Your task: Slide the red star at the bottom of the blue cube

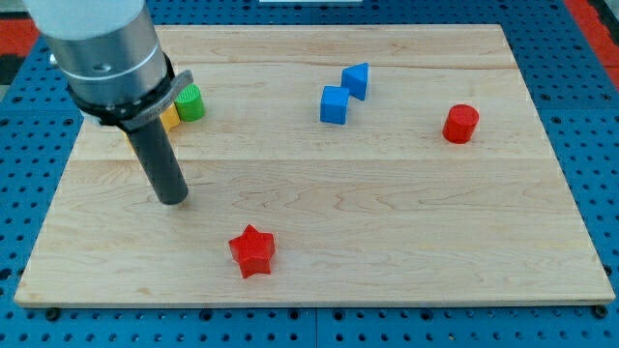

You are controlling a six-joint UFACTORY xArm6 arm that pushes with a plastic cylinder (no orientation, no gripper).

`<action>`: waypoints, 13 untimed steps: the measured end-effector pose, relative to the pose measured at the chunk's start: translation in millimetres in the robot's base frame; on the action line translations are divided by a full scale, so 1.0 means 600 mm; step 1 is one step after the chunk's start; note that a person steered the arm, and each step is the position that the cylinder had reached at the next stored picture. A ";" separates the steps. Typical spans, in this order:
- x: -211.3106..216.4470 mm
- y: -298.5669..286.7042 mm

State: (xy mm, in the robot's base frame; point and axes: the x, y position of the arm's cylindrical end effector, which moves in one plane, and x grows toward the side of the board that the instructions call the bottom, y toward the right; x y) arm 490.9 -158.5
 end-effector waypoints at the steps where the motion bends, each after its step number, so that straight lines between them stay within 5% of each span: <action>1: -0.022 -0.001; 3: -0.021 -0.001; 5: 0.168 0.027; 9: 0.119 0.193; 11: 0.151 0.236; 13: 0.009 0.286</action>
State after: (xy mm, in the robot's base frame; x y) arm 496.6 13.1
